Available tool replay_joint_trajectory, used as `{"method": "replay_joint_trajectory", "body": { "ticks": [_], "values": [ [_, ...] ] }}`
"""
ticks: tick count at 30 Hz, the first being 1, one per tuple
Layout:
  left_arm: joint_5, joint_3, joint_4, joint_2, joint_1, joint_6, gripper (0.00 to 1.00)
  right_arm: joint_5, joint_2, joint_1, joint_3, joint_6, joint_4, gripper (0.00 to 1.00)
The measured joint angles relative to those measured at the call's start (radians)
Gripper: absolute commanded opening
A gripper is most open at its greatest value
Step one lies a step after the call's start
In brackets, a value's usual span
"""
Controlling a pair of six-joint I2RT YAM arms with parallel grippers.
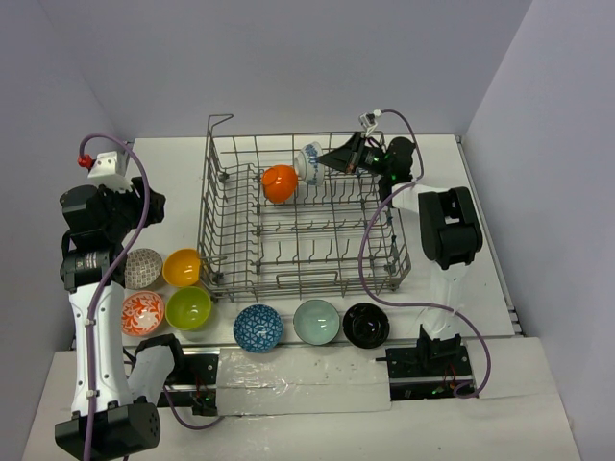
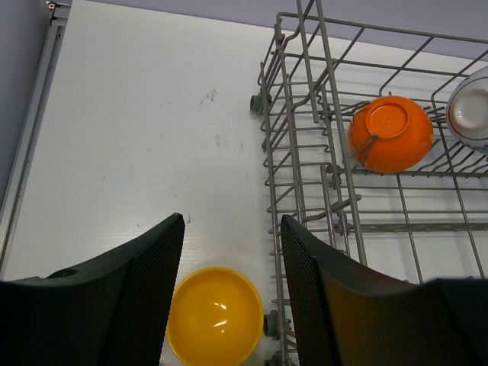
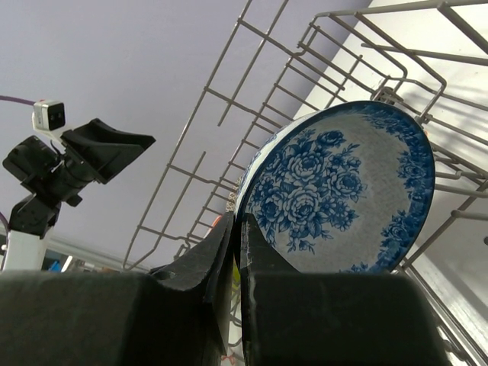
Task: Load the bowls into the dish rack
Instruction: Insert the bowl into the dish rack.
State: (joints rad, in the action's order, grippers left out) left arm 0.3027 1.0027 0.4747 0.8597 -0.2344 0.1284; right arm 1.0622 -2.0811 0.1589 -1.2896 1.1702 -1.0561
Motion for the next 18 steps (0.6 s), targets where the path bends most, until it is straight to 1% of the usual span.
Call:
{"method": "replay_joint_trajectory", "body": {
  "ticks": [12, 18],
  "values": [
    [0.012, 0.000, 0.000, 0.002, -0.001, 0.000, 0.59, -0.002, 0.000, -0.024, 0.022, -0.008, 0.019, 0.01],
    [0.014, 0.000, 0.000, 0.002, -0.001, 0.000, 0.60, 0.005, -0.002, -0.030, 0.022, -0.003, 0.028, 0.03]
  ]
}}
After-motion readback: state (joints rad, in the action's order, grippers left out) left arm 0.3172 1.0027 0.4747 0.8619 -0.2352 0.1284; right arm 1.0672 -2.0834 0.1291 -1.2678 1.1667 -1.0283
